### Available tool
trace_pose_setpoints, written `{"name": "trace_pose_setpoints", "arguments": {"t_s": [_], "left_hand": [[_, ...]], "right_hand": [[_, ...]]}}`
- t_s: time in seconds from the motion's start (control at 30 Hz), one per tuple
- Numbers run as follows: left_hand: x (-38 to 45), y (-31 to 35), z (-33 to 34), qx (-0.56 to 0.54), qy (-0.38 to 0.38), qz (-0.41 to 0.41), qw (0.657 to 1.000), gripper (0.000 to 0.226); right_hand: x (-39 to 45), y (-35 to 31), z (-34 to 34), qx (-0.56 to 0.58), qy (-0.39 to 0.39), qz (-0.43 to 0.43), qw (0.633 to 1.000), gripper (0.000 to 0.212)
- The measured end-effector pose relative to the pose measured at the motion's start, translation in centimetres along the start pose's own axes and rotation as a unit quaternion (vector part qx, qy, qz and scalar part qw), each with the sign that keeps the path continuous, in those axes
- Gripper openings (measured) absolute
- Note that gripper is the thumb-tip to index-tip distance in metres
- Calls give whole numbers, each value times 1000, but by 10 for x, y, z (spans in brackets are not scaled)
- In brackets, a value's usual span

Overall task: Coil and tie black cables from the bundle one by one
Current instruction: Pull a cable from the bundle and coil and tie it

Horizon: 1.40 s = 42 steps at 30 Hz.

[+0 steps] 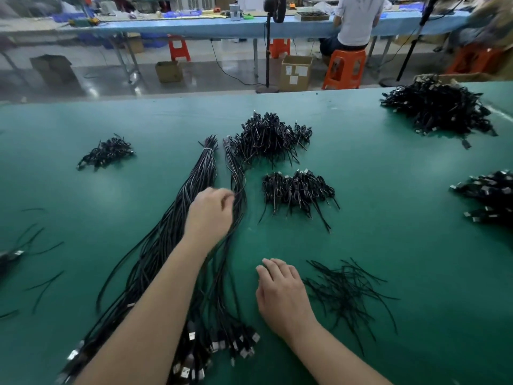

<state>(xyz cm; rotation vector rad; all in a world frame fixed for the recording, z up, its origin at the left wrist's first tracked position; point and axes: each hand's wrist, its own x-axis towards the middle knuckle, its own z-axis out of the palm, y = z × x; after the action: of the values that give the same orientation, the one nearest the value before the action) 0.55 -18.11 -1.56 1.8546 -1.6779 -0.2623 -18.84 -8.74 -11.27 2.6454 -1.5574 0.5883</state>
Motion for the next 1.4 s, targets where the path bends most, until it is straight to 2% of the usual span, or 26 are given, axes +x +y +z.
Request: {"name": "trace_pose_setpoints", "arguments": {"t_s": [0.07, 0.2, 0.27, 0.37, 0.5, 0.57, 0.63, 0.7, 0.8, 0.93, 1.2, 1.4], "left_hand": [[-35, -31, -9, 63, -20, -12, 998, 31], [-97, -78, -2, 187, -162, -81, 965, 54], [-109, -88, 5, 209, -188, -81, 956, 58], [-108, -91, 8, 214, -195, -76, 954, 60], [-105, -95, 8, 185, -194, -76, 960, 61], [-103, -97, 7, 171, -200, -81, 961, 64], [-99, -99, 6, 164, -214, -84, 959, 70], [-97, -100, 4, 162, -228, -83, 956, 80], [-95, -101, 1, 157, -248, -82, 952, 98], [-94, -101, -2, 147, -267, -82, 949, 112], [-92, -107, 0, 135, -281, -86, 946, 132], [-92, -107, 1, 137, -280, -82, 947, 133]], "right_hand": [[0, -1, -2, 4, 9, -12, 1000, 29], [-3, -2, -2, -2, 17, -26, 1000, 9], [-3, -1, -3, 0, 21, -27, 999, 6], [-2, -3, -7, 7, 21, -33, 999, 3], [-1, -9, -16, 5, -1, -27, 1000, 10], [2, -14, -21, -6, -24, -13, 1000, 2], [7, -20, -25, 2, -61, 2, 998, 26], [14, -28, -26, 51, -105, -25, 993, 45], [24, -43, -26, 105, -185, -63, 975, 51], [28, -55, -17, 82, -236, -72, 966, 51], [29, -63, -19, 156, -183, -6, 971, 26], [25, -60, -28, 192, -172, 14, 966, 19]]}}
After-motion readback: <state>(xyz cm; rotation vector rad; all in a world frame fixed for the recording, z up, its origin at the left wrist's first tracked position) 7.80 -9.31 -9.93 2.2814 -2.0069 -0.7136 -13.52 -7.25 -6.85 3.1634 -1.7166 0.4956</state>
